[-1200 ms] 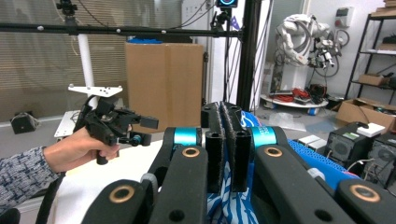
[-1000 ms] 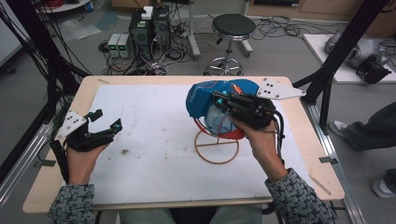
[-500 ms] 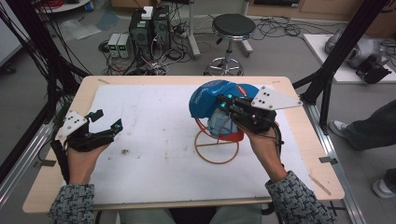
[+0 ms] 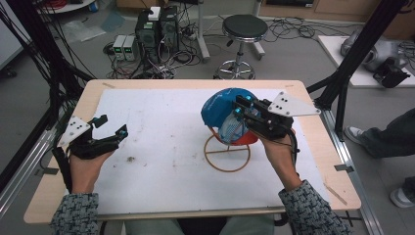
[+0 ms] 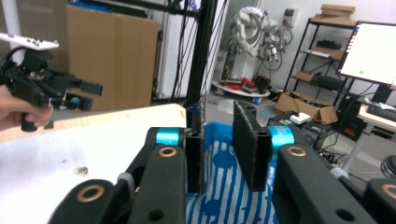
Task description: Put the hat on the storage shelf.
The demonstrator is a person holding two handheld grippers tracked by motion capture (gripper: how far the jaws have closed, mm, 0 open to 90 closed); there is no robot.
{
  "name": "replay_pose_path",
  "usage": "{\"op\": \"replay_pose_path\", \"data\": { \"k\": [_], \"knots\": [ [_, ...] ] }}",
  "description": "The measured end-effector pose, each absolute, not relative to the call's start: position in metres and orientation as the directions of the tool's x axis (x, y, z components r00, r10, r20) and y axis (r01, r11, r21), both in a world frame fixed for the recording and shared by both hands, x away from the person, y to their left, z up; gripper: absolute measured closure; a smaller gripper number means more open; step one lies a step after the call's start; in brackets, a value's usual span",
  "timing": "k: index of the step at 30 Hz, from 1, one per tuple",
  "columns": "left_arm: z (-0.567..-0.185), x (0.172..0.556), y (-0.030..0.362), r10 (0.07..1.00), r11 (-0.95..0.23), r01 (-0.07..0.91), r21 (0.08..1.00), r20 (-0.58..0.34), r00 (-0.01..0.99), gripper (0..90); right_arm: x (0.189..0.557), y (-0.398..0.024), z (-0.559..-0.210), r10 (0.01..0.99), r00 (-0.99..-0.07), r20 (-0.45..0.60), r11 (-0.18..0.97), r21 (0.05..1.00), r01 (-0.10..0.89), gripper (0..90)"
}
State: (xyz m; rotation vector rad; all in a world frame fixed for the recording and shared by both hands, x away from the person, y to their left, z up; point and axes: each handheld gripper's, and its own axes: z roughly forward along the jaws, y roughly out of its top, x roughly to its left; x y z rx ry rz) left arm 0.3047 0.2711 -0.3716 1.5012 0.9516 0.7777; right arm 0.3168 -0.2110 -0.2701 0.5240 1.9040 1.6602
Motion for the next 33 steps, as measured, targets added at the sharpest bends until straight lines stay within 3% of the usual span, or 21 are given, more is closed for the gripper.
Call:
{"op": "replay_pose_path", "data": {
  "k": [18,33],
  "knots": [
    [-0.372,0.305,0.270,0.890,-0.038,0.144,0.989,-0.032,0.456,19.2,0.310,-0.244,-0.270,0.692,-0.712,-0.120,0.075,0.993,-0.094,58.6],
    [-0.373,0.306,0.269,0.891,-0.036,0.147,0.988,-0.035,0.453,19.2,0.310,-0.305,-0.277,0.813,-0.580,-0.053,0.014,0.997,-0.072,45.4]
  ]
}}
